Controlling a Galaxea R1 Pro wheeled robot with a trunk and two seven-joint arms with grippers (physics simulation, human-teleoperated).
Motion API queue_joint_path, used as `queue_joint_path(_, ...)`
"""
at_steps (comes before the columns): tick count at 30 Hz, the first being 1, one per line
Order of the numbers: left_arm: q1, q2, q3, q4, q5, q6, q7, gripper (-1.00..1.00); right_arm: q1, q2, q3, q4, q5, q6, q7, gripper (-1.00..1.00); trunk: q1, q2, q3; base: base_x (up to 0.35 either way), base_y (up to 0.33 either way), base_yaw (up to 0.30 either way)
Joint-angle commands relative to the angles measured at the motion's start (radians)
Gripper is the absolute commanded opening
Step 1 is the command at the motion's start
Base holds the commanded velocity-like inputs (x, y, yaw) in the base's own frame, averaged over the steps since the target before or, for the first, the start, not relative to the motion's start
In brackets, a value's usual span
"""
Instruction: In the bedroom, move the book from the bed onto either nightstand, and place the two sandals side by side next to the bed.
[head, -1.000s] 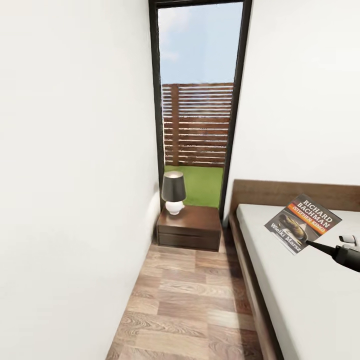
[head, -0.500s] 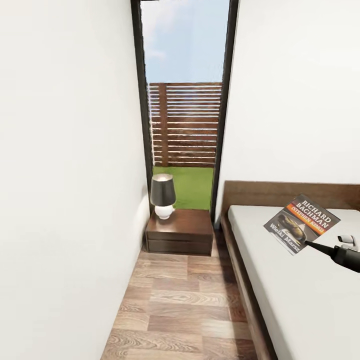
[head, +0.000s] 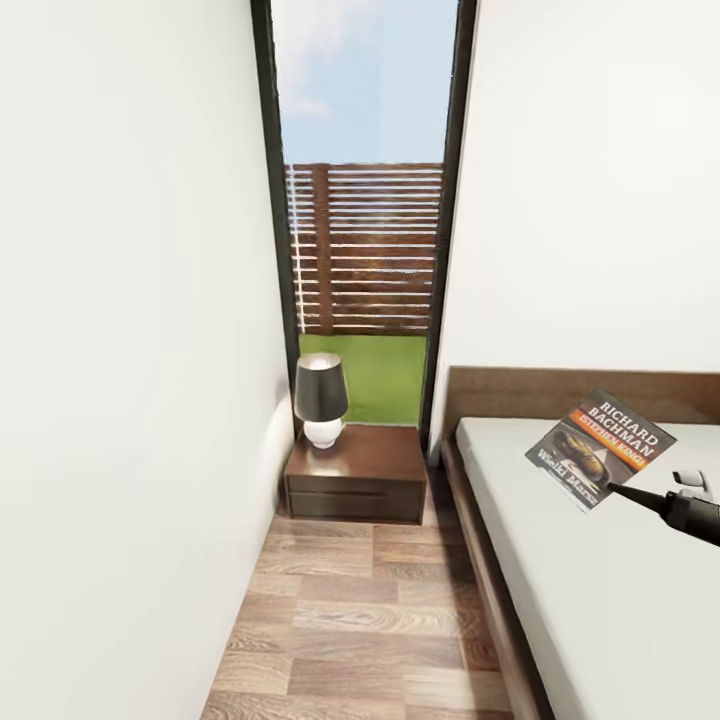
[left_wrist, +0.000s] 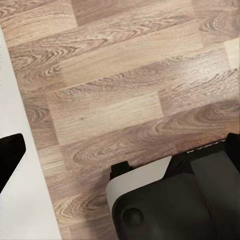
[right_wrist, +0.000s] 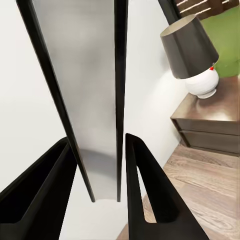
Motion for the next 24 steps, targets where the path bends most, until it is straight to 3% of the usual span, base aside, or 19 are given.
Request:
queue_joint_path(1,0.000,0.000,-0.005,0.001,-0.003,-0.003,0.001,1.00,-0.001,0.003,0.002,-0.001,0.001,0.012,0.003,-1.00,0.001,-0.001,-0.001,0.252,0.000,-0.003)
queue_joint_path(4,0.000,0.000,-0.005,0.001,-0.003,-0.003,0.000,1.00,-0.002,0.031,0.032,-0.004,0.005,0.018,0.003,-1.00,0.001,-0.001,-0.001,0.252,0.000,-0.002)
queue_joint_path(7,0.000,0.000,-0.005,0.001,-0.003,-0.003,0.000,1.00,-0.003,0.077,0.076,-0.012,0.008,0.035,-0.014,-1.00,0.001,-0.001,-0.001,0.252,0.000,-0.001)
queue_joint_path(8,0.000,0.000,-0.005,0.001,-0.003,-0.003,0.000,1.00,-0.003,0.077,0.076,-0.012,0.008,0.035,-0.014,-1.00,0.001,-0.001,-0.001,0.252,0.000,-0.001)
queue_joint_path(11,0.000,0.000,-0.005,0.001,-0.003,-0.003,0.000,1.00,-0.005,0.121,0.134,-0.024,0.013,0.071,-0.033,-1.00,0.001,-0.001,-0.001,0.249,0.000,-0.001)
queue_joint_path(12,0.000,0.000,-0.005,0.001,-0.003,-0.003,0.000,1.00,-0.007,0.150,0.177,-0.038,0.015,0.105,-0.055,-1.00,0.001,-0.001,-0.001,0.239,0.000,0.000)
queue_joint_path(15,0.000,0.000,-0.005,0.001,-0.003,-0.004,0.000,1.00,-0.008,0.186,0.226,-0.058,0.017,0.150,-0.094,-1.00,0.001,-0.001,-0.001,0.230,0.000,0.000)
queue_joint_path(16,0.000,0.000,-0.005,0.001,-0.003,-0.009,0.000,1.00,-0.009,0.209,0.249,-0.072,0.018,0.173,-0.122,-1.00,0.001,-0.001,-0.001,0.223,0.000,0.000)
queue_joint_path(24,0.000,-0.006,-0.005,0.001,-0.003,-0.026,0.000,1.00,-0.010,0.299,0.303,-0.103,0.026,0.206,-0.183,-1.00,0.001,-0.001,-0.001,0.218,0.000,0.000)
